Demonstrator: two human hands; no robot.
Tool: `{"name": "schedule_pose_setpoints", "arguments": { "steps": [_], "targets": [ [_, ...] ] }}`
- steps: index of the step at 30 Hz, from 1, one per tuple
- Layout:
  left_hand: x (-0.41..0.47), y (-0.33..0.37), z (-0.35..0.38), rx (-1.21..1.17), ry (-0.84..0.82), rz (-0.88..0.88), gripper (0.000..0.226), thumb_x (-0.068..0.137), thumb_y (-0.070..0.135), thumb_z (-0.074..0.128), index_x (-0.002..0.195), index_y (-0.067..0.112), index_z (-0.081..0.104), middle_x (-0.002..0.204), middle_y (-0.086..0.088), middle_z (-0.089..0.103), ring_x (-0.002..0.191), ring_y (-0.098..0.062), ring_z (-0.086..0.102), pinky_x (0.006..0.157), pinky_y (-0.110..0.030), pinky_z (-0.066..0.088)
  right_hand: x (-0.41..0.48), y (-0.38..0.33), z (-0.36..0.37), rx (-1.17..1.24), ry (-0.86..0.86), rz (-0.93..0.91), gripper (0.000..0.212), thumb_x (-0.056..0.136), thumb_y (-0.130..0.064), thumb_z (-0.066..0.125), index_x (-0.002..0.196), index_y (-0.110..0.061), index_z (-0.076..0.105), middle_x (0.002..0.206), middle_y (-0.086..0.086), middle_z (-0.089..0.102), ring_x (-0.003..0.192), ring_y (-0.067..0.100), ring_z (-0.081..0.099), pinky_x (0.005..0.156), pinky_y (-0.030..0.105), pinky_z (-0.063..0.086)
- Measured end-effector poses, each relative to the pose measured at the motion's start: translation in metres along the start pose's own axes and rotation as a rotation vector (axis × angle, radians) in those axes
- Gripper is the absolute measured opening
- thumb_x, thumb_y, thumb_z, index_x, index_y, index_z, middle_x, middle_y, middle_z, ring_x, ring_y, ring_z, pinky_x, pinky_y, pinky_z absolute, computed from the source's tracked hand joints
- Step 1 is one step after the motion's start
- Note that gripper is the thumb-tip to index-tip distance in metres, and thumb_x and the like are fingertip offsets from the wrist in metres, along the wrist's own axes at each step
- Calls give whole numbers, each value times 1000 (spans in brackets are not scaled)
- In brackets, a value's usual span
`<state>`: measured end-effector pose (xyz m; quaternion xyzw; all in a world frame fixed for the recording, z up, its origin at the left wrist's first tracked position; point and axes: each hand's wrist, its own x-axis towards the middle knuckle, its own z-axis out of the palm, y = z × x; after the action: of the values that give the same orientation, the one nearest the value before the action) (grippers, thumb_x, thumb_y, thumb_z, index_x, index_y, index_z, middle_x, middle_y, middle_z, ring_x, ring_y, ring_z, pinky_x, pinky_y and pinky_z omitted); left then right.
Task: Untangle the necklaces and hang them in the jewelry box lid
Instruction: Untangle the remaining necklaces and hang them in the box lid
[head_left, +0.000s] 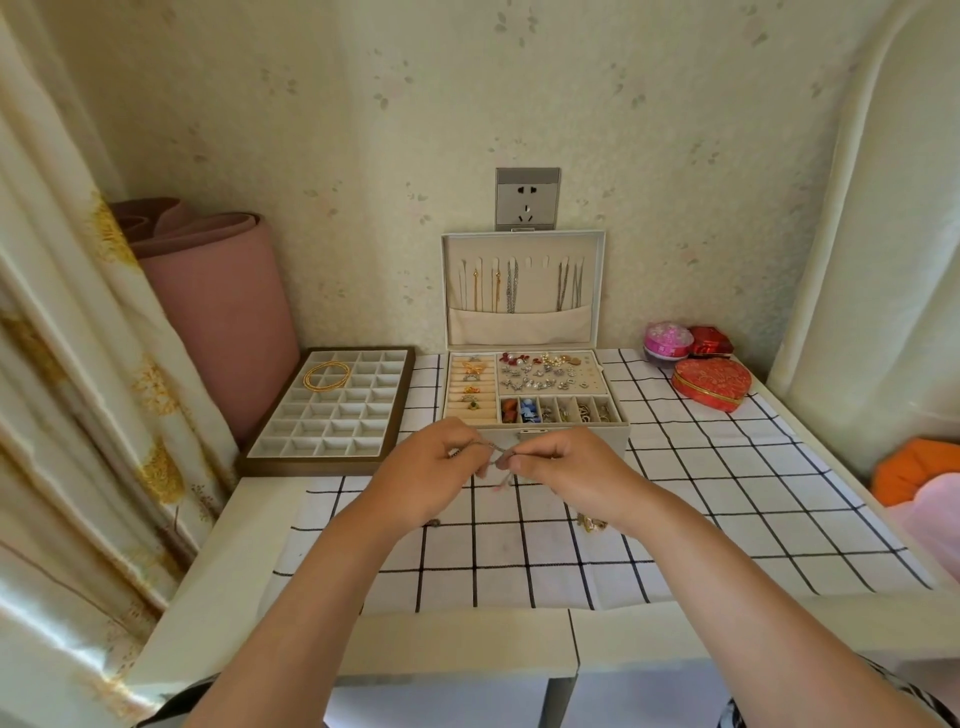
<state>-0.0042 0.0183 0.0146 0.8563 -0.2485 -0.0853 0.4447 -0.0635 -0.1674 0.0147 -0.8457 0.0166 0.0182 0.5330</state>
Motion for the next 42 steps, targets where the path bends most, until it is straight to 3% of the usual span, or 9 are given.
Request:
{"name": "schedule_pose_setpoints", "arguments": {
  "steps": [5,9,13,22,28,32,35,38,42],
  "targets": [
    [-7,9,1,-180,-141,16,30,93,33,59,70,28,77,91,10,61,98,-11,59,98,-35,43,-2,-4,-3,172,26,104,20,95,-19,61,95,-7,77,67,-1,63,39,2,37,39,17,26],
    [-2,3,3,47,-53,-70,41,101,35,41,74,32,73,87,18,72,91,-13,62,93,-42,48,-1,-5,-8,307,-44,180,20,98,-20,59,93,-9,75,72,0,65,43,10,25,42,23,15],
    [-3,-1,4,186,-202,-144,40,100,41,46,76,35,79,101,12,70,98,-10,63,97,-37,48,-4,-4,-7,341,-145,221,23,98,-17,56,105,-2,72,79,7,67,44,10,22,43,23,13],
    [-8,3,6,-52,-258,-5,10,90,17,71,94,23,77,91,13,73,92,13,60,78,3,37,-2,-2,-1,385,-140,200,17,98,-16,57,100,-10,73,78,7,66,42,8,24,40,20,15],
    [-4,4,5,-84,-212,-104,5,89,23,72,87,26,76,95,16,72,98,3,61,83,-16,43,-2,-1,-4,440,-140,122,20,100,-15,55,102,-9,74,81,7,66,41,8,24,43,25,12],
    [-4,13,2,-211,-148,-170,14,97,22,56,86,16,63,53,22,52,47,5,46,50,-12,31,0,0,-5,394,-45,126,17,98,-13,58,107,-10,73,78,4,67,42,8,27,40,21,17],
    [-4,16,2,-379,-81,-261,20,100,25,49,92,14,64,70,5,62,42,-6,33,46,-20,25,0,0,1,256,-17,87,14,95,-12,62,102,-15,74,74,2,67,42,7,33,39,20,23],
    [-3,14,6,-421,-39,-327,18,103,28,46,99,17,60,65,0,64,40,-8,32,46,-25,25,1,0,6,114,17,40,14,90,-10,68,101,-16,74,77,-4,71,56,-2,58,59,12,43],
    [1,-1,7,23,71,-282,14,96,35,57,108,29,57,61,5,63,47,-4,50,52,-25,41,2,5,3,-39,24,44,20,86,-14,74,102,-26,74,88,-5,71,82,4,65,77,14,49]
  ]
}}
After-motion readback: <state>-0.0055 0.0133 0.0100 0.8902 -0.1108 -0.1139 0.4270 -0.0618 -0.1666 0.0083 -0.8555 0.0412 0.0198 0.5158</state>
